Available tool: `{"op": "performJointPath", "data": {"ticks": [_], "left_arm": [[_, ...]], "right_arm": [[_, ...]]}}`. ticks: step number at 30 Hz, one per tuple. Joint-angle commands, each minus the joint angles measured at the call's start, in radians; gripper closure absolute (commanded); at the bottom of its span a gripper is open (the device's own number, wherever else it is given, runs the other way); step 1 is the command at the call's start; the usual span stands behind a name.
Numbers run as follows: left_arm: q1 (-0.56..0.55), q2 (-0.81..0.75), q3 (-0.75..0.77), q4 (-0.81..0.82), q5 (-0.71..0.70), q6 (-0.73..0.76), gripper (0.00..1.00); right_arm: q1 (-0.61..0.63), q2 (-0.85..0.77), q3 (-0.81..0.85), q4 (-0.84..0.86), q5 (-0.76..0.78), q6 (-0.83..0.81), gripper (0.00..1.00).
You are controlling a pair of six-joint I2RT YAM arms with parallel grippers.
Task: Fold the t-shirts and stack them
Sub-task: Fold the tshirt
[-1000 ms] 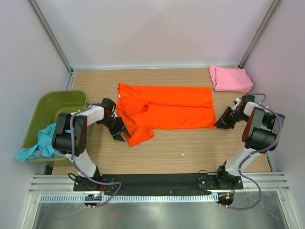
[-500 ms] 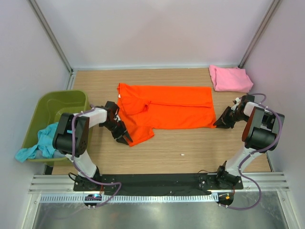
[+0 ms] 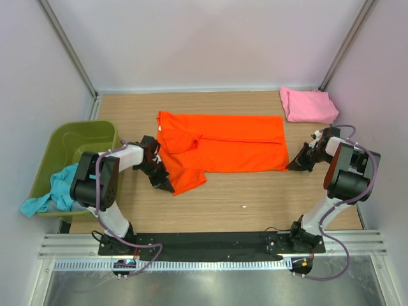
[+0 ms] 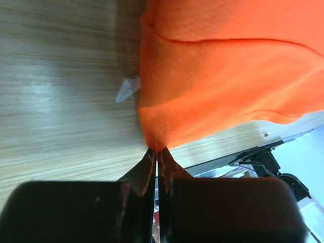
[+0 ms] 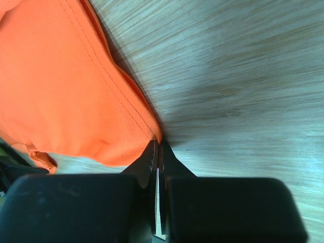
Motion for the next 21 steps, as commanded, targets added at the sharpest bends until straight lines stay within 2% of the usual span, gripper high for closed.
{"op": "performJointPath", "data": {"ticks": [1,8,21], "left_arm": [[0.022,-0.063,0.057,0.005,-0.009,0.034,1.0],[0.108,-0.106,0.24,-0.091,0.021,0.17,1.0],[0.163,-0.066,0.425,-0.081,0.024,0.209,1.0]], "right_arm": [[0.0,-0.067,0.002,0.007,0.007,-0.026,0.99],[0.0,-0.159,0.051,-0.052,-0.034,-0.022,0.99],[0.0,-0.215,0.137,-0.07,-0.088,0.003,0.98]]}}
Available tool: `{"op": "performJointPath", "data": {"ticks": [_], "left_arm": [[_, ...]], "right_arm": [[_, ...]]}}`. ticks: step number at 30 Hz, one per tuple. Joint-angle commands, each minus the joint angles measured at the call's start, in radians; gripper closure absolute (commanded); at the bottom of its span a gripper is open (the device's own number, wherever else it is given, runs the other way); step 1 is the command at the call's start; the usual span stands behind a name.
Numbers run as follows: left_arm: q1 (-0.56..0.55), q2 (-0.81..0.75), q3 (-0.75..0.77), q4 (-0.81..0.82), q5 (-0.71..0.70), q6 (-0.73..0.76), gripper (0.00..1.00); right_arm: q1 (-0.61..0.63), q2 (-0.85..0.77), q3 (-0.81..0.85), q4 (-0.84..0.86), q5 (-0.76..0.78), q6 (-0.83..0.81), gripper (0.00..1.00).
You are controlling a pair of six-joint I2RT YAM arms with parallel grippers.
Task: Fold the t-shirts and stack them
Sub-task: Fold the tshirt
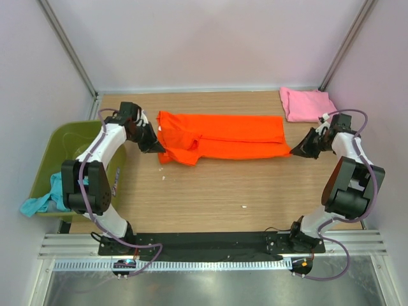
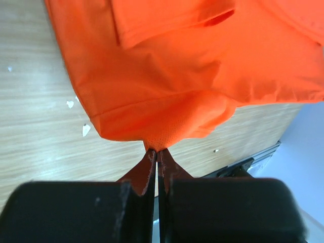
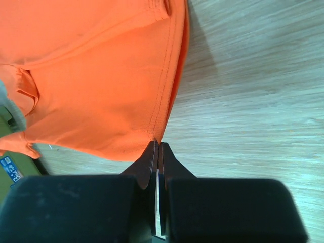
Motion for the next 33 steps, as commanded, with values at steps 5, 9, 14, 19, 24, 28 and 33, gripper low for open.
{"op": "performJointPath", "data": {"ticks": [5,9,14,19,24,28,33], "left_arm": [[0.021,0.044,0.147,0.021,0.007,0.032,1.0],[0.022,0.101,0.205,0.029,0.006,0.045,1.0],[0.021,0.195,0.32,0.03,-0.016,0.08,1.0],[0.022,0.308,0.46,0.027,-0.069,0.118,1.0],[0.021,0.388,0.567,0.05,-0.106,0.143,1.0],[0.019,0.448,0.624,0.061,-0.146,0.161,1.0],[0.019,0.517,0.687,0.073,-0.233,0.17,1.0]], "right_arm": [[0.0,-0.019,0.073,0.026,-0.045,0.038,0.99],[0.002,0.033,0.103,0.075,-0.047,0.073,0.99],[0.006,0.163,0.237,0.112,-0.041,0.082,0.99],[0.044,0.295,0.407,0.138,-0.033,0.067,0.99],[0.123,0.426,0.556,0.153,-0.035,0.05,0.99],[0.185,0.504,0.649,0.164,-0.033,0.042,0.99],[0.247,0.581,0.744,0.175,-0.015,0.036,0.99]]}}
